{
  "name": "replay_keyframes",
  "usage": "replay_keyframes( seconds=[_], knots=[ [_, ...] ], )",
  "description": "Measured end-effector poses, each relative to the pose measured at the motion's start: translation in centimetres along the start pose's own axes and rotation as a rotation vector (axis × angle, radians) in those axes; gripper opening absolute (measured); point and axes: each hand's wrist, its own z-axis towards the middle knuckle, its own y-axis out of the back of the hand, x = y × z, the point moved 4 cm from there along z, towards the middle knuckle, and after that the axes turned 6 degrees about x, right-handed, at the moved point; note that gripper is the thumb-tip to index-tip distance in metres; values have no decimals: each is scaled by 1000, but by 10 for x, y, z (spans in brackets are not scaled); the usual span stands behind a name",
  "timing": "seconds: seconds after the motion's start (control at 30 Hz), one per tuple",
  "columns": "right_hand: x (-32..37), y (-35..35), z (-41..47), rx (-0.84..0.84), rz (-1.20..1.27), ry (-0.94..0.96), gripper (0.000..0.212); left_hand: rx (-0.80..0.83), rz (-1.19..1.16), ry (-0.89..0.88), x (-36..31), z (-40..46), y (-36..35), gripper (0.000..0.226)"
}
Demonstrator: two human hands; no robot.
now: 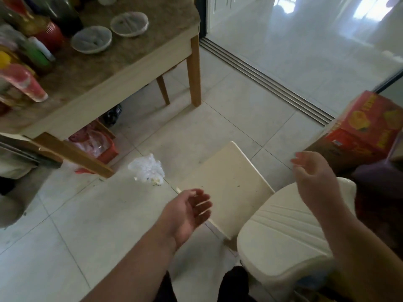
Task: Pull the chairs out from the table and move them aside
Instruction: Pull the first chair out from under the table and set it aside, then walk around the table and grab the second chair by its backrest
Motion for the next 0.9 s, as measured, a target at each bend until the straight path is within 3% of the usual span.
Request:
replay_keyframes(
  seconds=[0.23, 0.47, 0.73, 0.9],
  knots=[
    [146, -156, -65, 71, 269, 25, 30, -139, 125, -257, -162, -44, 149, 26],
    [246, -256, -95, 152, 378, 108, 35, -276, 390, -574, -302, -103, 226, 25],
    [304, -319, -60, 213, 453, 133, 42, -472, 659, -778, -417, -118, 239, 25],
    [339, -347, -8, 207, 485, 130, 40, -376, 815, -936, -492, -100, 201, 29]
  ],
)
